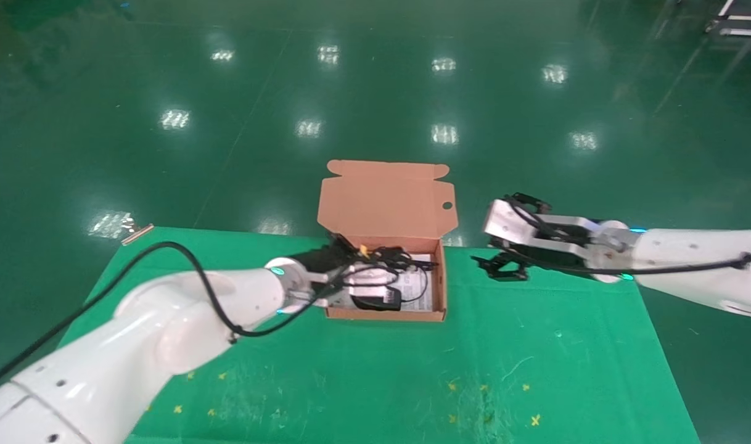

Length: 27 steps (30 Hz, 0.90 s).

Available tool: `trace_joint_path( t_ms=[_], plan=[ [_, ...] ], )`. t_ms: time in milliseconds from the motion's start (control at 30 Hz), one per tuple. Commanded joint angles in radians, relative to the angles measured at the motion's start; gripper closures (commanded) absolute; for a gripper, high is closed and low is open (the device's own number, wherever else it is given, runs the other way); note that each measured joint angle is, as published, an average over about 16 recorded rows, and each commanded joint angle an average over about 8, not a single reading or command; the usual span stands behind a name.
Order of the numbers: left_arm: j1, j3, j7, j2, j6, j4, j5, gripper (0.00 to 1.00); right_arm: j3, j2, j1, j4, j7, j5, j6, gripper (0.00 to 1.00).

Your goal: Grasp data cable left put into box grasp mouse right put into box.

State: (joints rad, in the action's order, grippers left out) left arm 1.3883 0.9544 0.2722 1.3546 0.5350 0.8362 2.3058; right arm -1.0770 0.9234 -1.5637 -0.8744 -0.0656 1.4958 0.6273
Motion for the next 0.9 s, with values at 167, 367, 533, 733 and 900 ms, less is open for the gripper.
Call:
trace_joint_path(
  t_ms=[167,367,533,733,900],
  plan=[
    [0.017,0.099,-0.03,0.015,-0.065,-0.047,-0.088,0.89,-0.021,-0.072,0.013,-0.13,-0.114,0.058,-0.021,0.0],
    [0.042,0.172,-0.018,0.022,-0.086,-0.078,-0.127,0.14,-0.036,-0.095,0.017,-0.186,-0.177,0.102,-0.035,0.0],
    [0.048,0.185,-0.015,0.024,-0.087,-0.086,-0.133,0.0,-0.039,-0.098,0.017,-0.194,-0.182,0.11,-0.038,0.0],
    [0.044,0.174,-0.018,0.022,-0.084,-0.079,-0.128,0.0,-0.037,-0.094,0.017,-0.185,-0.176,0.104,-0.038,0.0],
    [0.039,0.167,-0.02,0.014,-0.082,-0.068,-0.126,0.0,-0.035,-0.091,0.017,-0.179,-0.173,0.099,-0.037,0.0]
  ],
)
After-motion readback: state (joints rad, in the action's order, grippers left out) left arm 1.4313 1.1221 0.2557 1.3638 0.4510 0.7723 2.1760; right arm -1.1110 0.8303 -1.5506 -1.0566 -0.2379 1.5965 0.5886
